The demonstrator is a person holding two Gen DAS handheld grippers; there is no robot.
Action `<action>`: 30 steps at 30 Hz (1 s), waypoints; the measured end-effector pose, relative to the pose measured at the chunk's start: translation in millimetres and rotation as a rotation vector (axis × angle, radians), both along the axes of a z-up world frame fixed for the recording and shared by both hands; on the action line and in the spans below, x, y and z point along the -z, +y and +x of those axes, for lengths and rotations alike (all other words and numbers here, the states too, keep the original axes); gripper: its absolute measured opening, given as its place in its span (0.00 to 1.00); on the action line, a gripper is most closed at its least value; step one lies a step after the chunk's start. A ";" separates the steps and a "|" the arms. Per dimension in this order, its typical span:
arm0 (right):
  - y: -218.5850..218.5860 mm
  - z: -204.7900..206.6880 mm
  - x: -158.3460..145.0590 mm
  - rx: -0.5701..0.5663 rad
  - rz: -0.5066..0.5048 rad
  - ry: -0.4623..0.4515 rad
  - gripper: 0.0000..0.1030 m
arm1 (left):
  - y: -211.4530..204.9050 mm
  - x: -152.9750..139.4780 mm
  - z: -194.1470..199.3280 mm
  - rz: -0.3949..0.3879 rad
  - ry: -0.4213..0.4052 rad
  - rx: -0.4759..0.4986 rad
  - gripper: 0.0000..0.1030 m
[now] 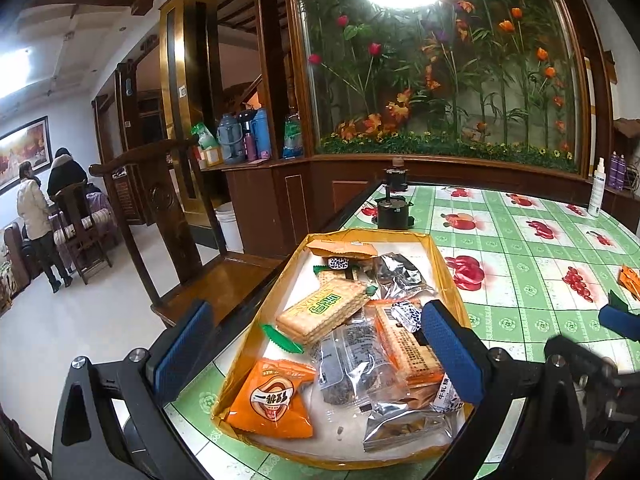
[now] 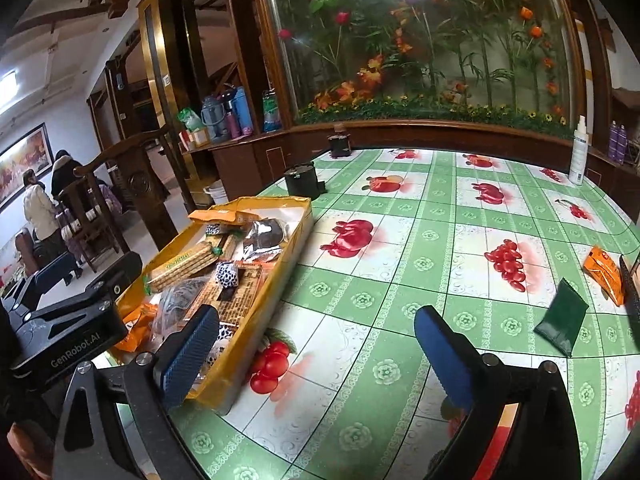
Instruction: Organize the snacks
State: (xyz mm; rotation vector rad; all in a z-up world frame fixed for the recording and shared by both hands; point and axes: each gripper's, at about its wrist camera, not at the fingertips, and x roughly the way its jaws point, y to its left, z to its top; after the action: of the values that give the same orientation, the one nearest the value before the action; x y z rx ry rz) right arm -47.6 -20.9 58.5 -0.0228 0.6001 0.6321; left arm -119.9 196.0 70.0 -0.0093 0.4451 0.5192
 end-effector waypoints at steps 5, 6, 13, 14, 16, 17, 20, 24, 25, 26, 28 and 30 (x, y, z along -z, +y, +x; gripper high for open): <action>1.0 -11.0 -2.2 -0.002 -0.007 -0.079 0.97 | 2.9 0.8 0.6 -0.026 0.013 0.001 1.00; 1.2 -11.7 -2.5 -0.008 -0.002 -0.083 0.97 | 4.2 1.7 1.1 -0.032 0.018 -0.001 1.00; 9.8 -7.1 4.4 -0.041 -0.043 -0.028 0.97 | 16.3 8.6 3.1 -0.087 0.045 -0.017 1.00; 10.3 -6.8 4.9 -0.037 -0.051 -0.028 0.97 | 17.6 9.4 3.3 -0.093 0.048 -0.021 1.00; 10.1 -8.7 3.8 -0.017 -0.062 -0.052 1.00 | 19.2 9.9 3.5 -0.102 0.050 -0.026 1.00; 9.8 -10.1 2.5 -0.006 -0.067 -0.072 1.00 | 19.9 9.8 3.4 -0.104 0.051 -0.028 1.00; 8.2 -12.8 -0.3 0.022 -0.077 -0.111 1.00 | 19.1 9.9 3.5 -0.095 0.054 -0.035 1.00; 9.3 -13.6 -0.6 -0.018 -0.057 -0.109 1.00 | 17.7 11.3 4.1 -0.091 0.062 -0.033 1.00; 10.4 -13.9 -0.5 -0.023 -0.059 -0.108 1.00 | 17.1 11.7 3.9 -0.090 0.063 -0.032 1.00; 11.0 -14.5 -0.6 -0.027 -0.059 -0.110 1.00 | 17.0 11.7 3.9 -0.089 0.063 -0.033 1.00; 11.7 -15.9 -0.9 -0.033 -0.057 -0.118 1.00 | 17.2 11.8 3.9 -0.090 0.063 -0.033 1.00; 13.7 -16.9 0.1 -0.039 -0.066 -0.120 1.00 | 17.6 13.1 3.9 -0.090 0.067 -0.035 1.00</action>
State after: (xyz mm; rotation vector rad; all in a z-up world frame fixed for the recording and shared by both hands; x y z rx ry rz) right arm -64.5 -7.2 58.4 -0.1334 0.5049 0.6440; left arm -116.0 213.6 56.9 -0.0864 0.5344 0.5352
